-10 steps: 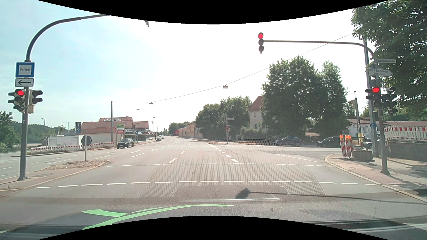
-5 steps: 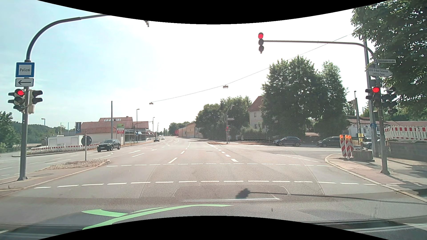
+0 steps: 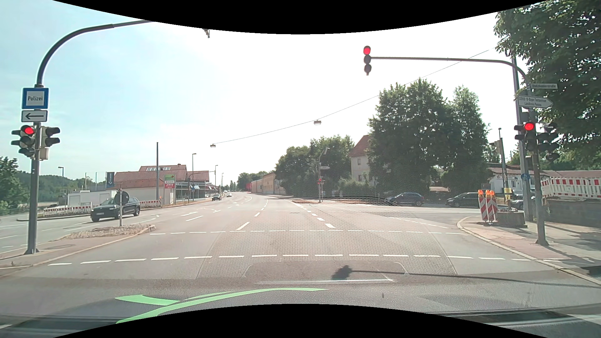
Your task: Follow the waypoints while adhering to traffic rules and regulations
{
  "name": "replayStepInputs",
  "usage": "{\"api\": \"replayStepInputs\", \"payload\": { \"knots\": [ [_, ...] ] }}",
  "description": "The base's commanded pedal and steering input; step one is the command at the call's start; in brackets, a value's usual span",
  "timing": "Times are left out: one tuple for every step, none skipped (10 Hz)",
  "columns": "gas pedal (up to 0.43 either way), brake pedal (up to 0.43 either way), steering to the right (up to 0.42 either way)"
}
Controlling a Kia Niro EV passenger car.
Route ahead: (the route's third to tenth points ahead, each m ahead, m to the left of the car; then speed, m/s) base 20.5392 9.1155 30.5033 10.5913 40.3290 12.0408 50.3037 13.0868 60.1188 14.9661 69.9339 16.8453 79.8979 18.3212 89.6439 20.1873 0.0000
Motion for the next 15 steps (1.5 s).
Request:
{"api": "replayStepInputs", "payload": {
  "knots": [
    [0.0,0.341,-0.012],
    [0.0,0.341,-0.011],
    [0.0,0.341,-0.012],
    [0.0,0.341,-0.012],
    [0.0,0.341,-0.011],
    [0.0,0.341,-0.012],
    [0.0,0.341,-0.012],
    [0.0,0.341,-0.011],
    [0.0,0.341,-0.011],
    [0.0,0.335,-0.012],
    [0.0,0.341,-0.011],
    [0.0,0.341,-0.012],
    [0.0,0.341,-0.012],
    [0.0,0.341,-0.012],
    [0.0,0.341,-0.012]
  ]
}}
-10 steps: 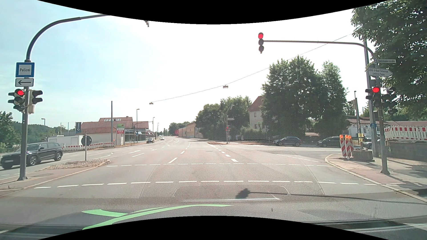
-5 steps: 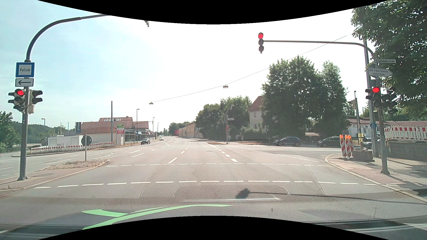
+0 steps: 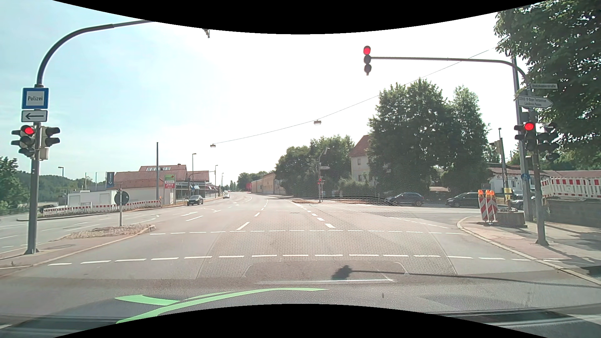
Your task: Follow the waypoints while adhering to traffic rules and regulations
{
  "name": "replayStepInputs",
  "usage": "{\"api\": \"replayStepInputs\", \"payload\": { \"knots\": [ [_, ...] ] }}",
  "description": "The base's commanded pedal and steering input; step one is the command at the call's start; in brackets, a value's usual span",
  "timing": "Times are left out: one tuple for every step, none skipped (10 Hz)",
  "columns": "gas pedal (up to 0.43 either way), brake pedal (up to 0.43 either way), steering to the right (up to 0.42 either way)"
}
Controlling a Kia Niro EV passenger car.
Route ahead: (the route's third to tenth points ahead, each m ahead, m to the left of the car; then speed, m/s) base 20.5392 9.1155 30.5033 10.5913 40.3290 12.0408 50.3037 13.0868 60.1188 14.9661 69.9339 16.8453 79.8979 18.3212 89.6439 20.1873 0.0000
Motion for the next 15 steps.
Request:
{"api": "replayStepInputs", "payload": {
  "knots": [
    [0.0,0.341,-0.012],
    [0.0,0.341,-0.012],
    [0.0,0.341,-0.012],
    [0.0,0.341,-0.012],
    [0.0,0.341,-0.012],
    [0.0,0.341,-0.012],
    [0.0,0.341,-0.012],
    [0.0,0.341,-0.012],
    [0.0,0.341,-0.012],
    [0.0,0.341,-0.011],
    [0.0,0.341,-0.011],
    [0.0,0.341,-0.012],
    [0.0,0.341,-0.012],
    [0.0,0.341,-0.012],
    [0.0,0.341,-0.012]
  ]
}}
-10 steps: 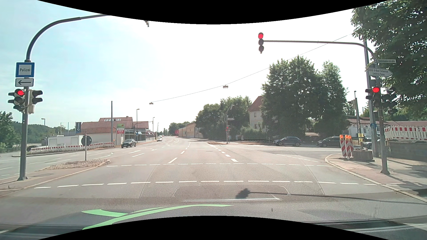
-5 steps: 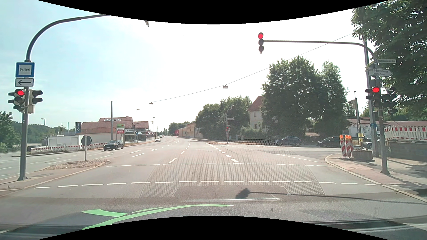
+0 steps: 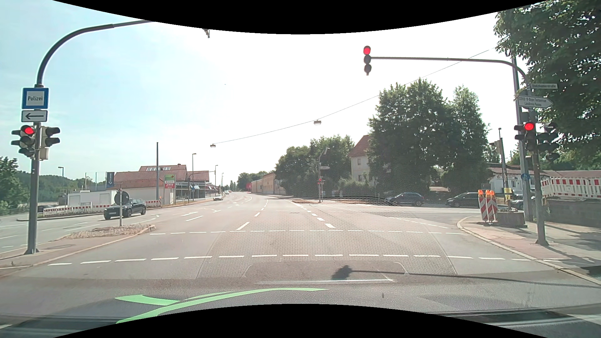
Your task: Follow the waypoints while adhering to traffic rules and regulations
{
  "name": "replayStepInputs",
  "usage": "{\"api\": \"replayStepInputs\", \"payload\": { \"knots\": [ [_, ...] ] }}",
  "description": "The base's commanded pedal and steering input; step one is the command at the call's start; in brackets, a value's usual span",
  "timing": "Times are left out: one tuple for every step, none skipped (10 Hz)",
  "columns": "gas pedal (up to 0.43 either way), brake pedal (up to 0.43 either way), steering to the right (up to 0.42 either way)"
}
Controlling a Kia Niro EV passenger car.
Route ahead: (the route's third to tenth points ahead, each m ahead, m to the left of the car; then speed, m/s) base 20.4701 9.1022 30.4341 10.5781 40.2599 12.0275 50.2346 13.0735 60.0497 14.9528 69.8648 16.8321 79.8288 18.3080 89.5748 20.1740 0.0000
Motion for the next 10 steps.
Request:
{"api": "replayStepInputs", "payload": {
  "knots": [
    [0.0,0.341,-0.011],
    [0.0,0.341,-0.012],
    [0.0,0.341,-0.012],
    [0.0,0.341,-0.012],
    [0.0,0.341,-0.012],
    [0.0,0.335,-0.012],
    [0.0,0.341,-0.012],
    [0.0,0.341,-0.011],
    [0.0,0.341,-0.012],
    [0.0,0.341,-0.012]
  ]
}}
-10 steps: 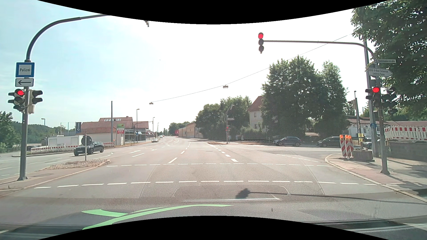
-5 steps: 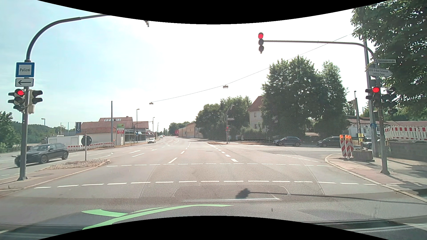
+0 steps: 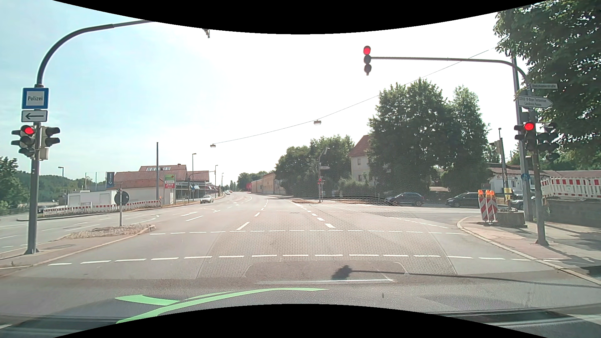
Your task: Follow the waypoints while adhering to traffic rules and regulations
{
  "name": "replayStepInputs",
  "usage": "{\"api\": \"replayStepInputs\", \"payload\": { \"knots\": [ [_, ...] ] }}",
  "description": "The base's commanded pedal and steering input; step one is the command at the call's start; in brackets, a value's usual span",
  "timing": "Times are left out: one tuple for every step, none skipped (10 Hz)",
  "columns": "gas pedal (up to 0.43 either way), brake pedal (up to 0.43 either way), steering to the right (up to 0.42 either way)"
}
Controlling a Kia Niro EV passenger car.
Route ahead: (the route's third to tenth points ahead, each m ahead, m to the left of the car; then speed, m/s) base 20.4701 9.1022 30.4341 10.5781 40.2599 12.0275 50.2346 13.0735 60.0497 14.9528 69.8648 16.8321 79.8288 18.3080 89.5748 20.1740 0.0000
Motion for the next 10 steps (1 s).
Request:
{"api": "replayStepInputs", "payload": {
  "knots": [
    [0.0,0.341,-0.011],
    [0.0,0.341,-0.012],
    [0.0,0.341,-0.012],
    [0.0,0.341,-0.011],
    [0.0,0.341,-0.012],
    [0.0,0.341,-0.012],
    [0.0,0.341,-0.012],
    [0.0,0.341,-0.011],
    [0.0,0.341,-0.012],
    [0.0,0.341,-0.012]
  ]
}}
